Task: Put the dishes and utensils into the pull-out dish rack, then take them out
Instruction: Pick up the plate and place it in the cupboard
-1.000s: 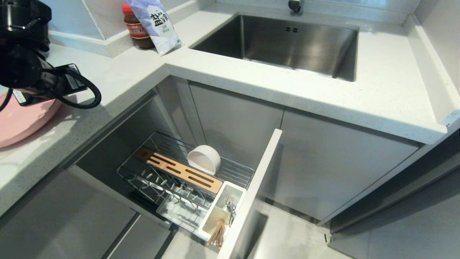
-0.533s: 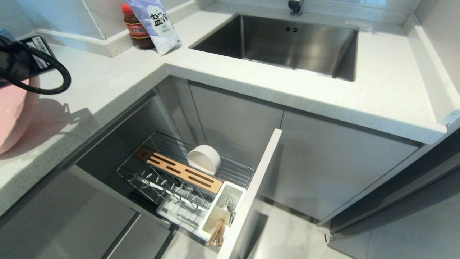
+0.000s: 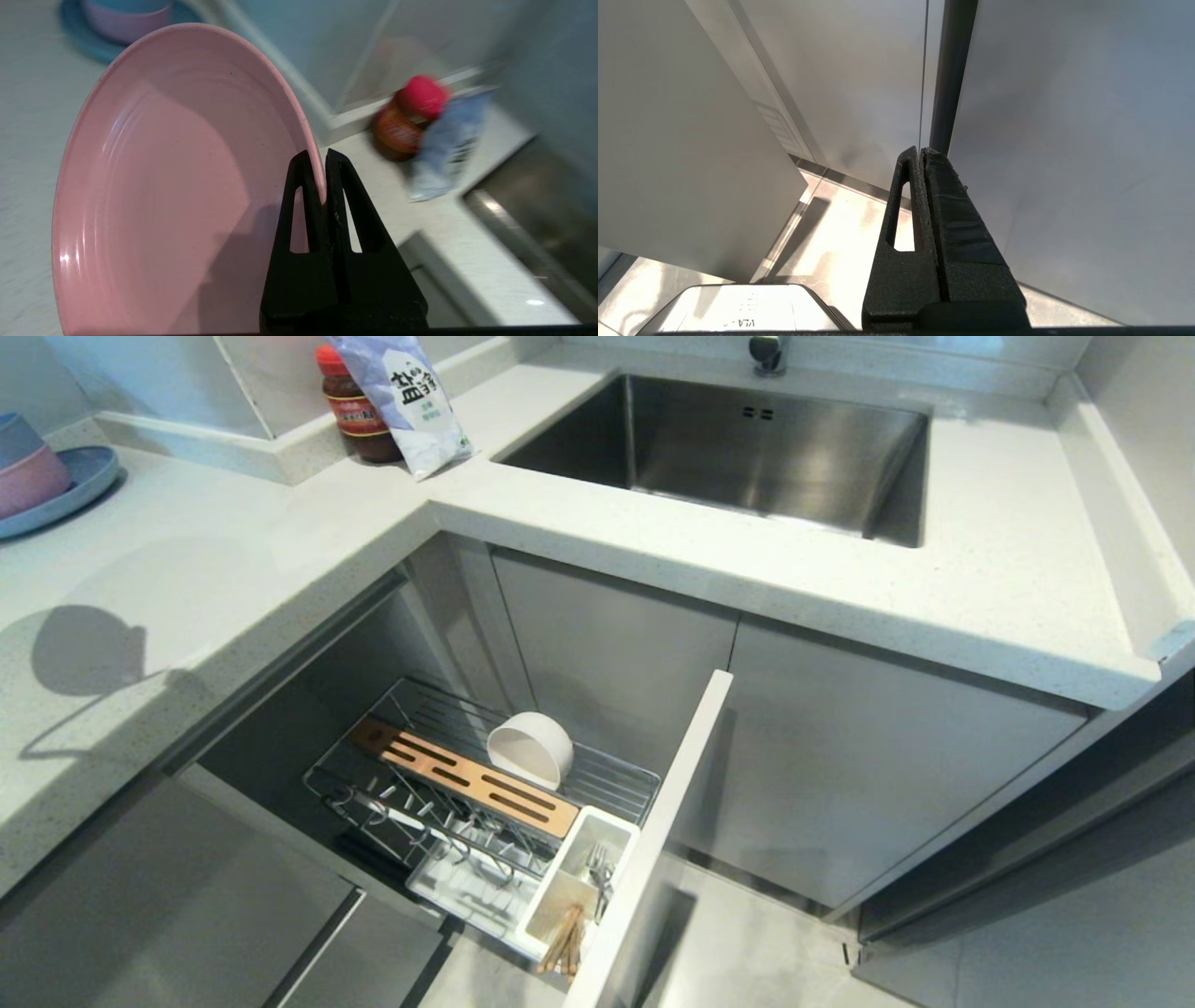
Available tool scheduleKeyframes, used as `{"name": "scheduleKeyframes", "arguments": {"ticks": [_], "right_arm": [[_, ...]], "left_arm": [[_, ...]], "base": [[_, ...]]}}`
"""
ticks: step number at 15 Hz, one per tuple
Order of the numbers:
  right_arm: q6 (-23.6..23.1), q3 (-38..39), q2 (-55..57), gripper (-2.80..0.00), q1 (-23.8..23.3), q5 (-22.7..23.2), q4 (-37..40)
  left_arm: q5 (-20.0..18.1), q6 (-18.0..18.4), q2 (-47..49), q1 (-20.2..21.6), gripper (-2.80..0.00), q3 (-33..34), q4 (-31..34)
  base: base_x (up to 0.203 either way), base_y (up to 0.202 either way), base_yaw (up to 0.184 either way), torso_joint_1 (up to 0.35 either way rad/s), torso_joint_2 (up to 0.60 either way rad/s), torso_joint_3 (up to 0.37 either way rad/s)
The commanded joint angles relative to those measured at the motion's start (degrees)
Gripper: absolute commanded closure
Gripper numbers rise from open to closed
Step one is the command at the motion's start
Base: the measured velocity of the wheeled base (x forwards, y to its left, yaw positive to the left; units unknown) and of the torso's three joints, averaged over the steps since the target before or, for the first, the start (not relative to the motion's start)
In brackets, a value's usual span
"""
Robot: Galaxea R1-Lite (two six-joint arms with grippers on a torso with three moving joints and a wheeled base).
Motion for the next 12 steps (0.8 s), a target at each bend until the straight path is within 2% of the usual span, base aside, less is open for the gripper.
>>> {"name": "scheduleKeyframes", "arguments": {"ticks": [1, 3, 6, 8, 10, 12], "right_arm": [[0.0, 0.1, -0.1, 0.0, 0.0, 0.0, 0.0], [0.0, 0.1, -0.1, 0.0, 0.0, 0.0, 0.0], [0.0, 0.1, -0.1, 0.0, 0.0, 0.0, 0.0], [0.0, 0.1, -0.1, 0.0, 0.0, 0.0, 0.0], [0.0, 0.1, -0.1, 0.0, 0.0, 0.0, 0.0], [0.0, 0.1, -0.1, 0.0, 0.0, 0.0, 0.0]], "left_arm": [[-1.0, -0.2, -2.2, -4.9, 0.0, -0.9, -1.7], [-1.3, -1.5, -2.3, -13.2, 0.0, -1.2, -2.3], [-1.0, -5.7, -1.7, -29.2, 0.0, -1.1, -4.7], [1.3, -9.0, 0.7, -37.2, 0.0, -1.0, -7.8], [7.1, -12.6, 3.5, -40.4, 0.0, 1.1, -10.8], [9.4, -17.9, 4.0, -41.5, 0.0, 6.1, -11.6]], "base": [[0.0, 0.0, 0.0, 0.0, 0.0, 0.0], [0.0, 0.0, 0.0, 0.0, 0.0, 0.0], [0.0, 0.0, 0.0, 0.0, 0.0, 0.0], [0.0, 0.0, 0.0, 0.0, 0.0, 0.0], [0.0, 0.0, 0.0, 0.0, 0.0, 0.0], [0.0, 0.0, 0.0, 0.0, 0.0, 0.0]]}}
